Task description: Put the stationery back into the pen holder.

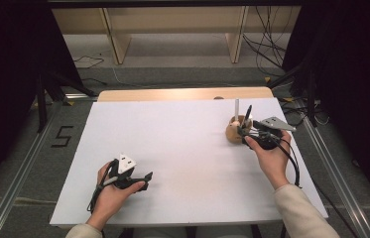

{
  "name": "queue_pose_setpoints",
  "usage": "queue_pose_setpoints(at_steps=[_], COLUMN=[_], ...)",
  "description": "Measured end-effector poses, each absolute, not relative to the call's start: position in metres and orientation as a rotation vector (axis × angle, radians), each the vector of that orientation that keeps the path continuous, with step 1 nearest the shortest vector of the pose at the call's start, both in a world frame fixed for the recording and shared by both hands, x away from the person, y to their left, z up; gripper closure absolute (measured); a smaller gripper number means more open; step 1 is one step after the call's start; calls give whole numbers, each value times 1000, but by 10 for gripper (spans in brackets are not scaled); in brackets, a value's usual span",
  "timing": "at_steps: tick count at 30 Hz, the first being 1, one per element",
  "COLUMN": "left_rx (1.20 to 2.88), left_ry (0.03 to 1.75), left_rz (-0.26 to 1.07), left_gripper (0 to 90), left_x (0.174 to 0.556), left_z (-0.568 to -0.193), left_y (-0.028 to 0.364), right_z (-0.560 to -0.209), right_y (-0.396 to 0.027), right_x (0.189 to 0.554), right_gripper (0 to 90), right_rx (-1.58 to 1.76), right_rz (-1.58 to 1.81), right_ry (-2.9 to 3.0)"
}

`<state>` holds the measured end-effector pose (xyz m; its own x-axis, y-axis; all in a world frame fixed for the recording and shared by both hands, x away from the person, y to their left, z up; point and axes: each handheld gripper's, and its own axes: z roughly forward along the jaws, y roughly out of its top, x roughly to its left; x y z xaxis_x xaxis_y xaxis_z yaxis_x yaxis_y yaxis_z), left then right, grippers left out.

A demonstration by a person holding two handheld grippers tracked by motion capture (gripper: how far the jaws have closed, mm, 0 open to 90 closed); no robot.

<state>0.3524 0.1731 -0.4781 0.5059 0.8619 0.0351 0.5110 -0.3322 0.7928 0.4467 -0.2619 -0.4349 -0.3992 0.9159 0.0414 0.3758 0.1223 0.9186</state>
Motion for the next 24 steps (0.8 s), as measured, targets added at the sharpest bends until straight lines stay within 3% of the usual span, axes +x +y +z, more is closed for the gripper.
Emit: queue_pose_setpoints(at_steps=[24], left_rx=[2001], left_ry=[1122], left_rz=[595], left_gripper=[190], left_x=[352], left_z=[-478], left_y=[172], right_z=[-447], right_y=[-254], right_x=[414], right_gripper=[319], right_rx=[1179], right_rz=[1260], right_ry=[2001])
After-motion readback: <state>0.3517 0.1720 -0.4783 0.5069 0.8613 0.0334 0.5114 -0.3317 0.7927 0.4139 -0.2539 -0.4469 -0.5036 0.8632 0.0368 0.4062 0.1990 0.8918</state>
